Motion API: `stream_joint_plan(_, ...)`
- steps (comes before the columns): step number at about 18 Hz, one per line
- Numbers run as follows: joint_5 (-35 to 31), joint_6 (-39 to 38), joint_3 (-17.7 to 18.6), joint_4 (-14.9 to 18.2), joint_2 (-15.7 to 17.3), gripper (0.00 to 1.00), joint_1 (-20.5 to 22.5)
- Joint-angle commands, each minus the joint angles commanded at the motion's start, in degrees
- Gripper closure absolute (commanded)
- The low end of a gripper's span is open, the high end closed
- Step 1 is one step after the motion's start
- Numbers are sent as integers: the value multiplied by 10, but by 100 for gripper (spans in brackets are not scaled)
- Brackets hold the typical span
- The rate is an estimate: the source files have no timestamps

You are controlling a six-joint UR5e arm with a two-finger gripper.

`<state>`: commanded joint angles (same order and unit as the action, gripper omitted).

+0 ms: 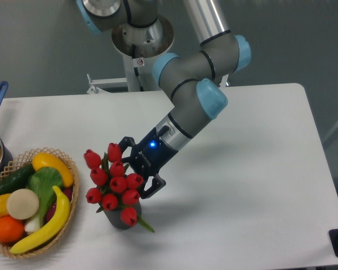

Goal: Pick up the flowers from the vase
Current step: 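Close the gripper on the bundle of tulip stems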

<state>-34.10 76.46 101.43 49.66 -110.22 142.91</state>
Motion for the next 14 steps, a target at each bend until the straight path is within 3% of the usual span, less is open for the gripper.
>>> stream_joint_plan(3,0,0,0,0,1,40,1)
stream_joint_plan(14,11,0,3,0,3,48,4)
